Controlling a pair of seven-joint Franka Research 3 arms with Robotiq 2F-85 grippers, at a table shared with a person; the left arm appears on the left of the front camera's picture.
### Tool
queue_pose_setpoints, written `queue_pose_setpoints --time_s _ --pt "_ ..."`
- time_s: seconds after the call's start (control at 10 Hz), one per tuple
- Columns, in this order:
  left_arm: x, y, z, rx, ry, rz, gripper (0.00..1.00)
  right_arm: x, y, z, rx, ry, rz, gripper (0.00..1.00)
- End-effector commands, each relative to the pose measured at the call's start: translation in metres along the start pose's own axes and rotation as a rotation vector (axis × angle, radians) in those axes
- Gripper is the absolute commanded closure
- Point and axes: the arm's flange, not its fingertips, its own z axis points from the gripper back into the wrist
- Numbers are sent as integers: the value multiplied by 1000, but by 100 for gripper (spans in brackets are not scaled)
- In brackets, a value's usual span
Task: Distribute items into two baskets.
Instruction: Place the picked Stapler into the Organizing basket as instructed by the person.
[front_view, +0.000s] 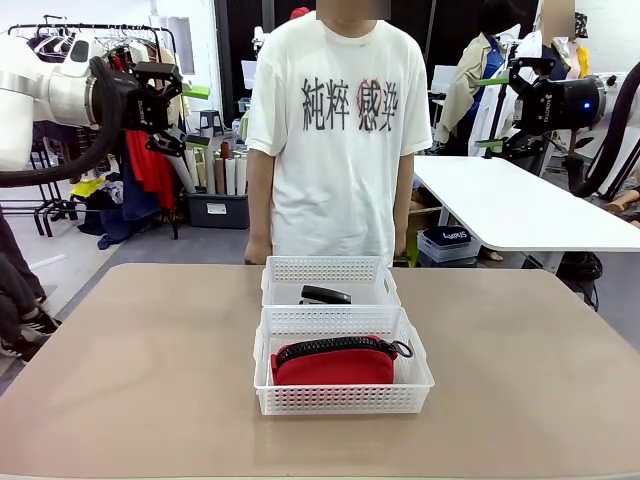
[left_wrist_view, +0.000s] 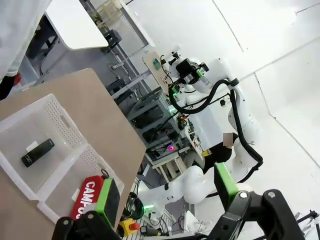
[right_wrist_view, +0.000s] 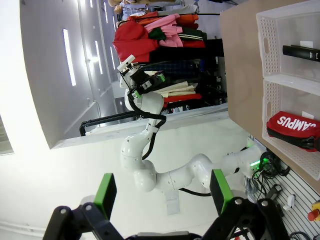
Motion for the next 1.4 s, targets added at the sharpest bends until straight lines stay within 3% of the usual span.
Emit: queue_pose_setpoints --time_s 0.0,0.2,0.4,1.0,1.3 --pt "3 6 -5 -133 -33 131 0 -1 4 0 19 -2 2 0" --pt "5 3 9 -169 -93 230 0 -1 4 0 19 -2 2 0" --pt "7 -1 26 -140 -78 260 0 -1 4 0 19 -2 2 0" --pt "0 -7 38 -46 -66 223 0 -1 4 0 19 -2 2 0" --pt "3 -9 39 -74 -71 224 0 -1 4 0 19 -2 2 0"
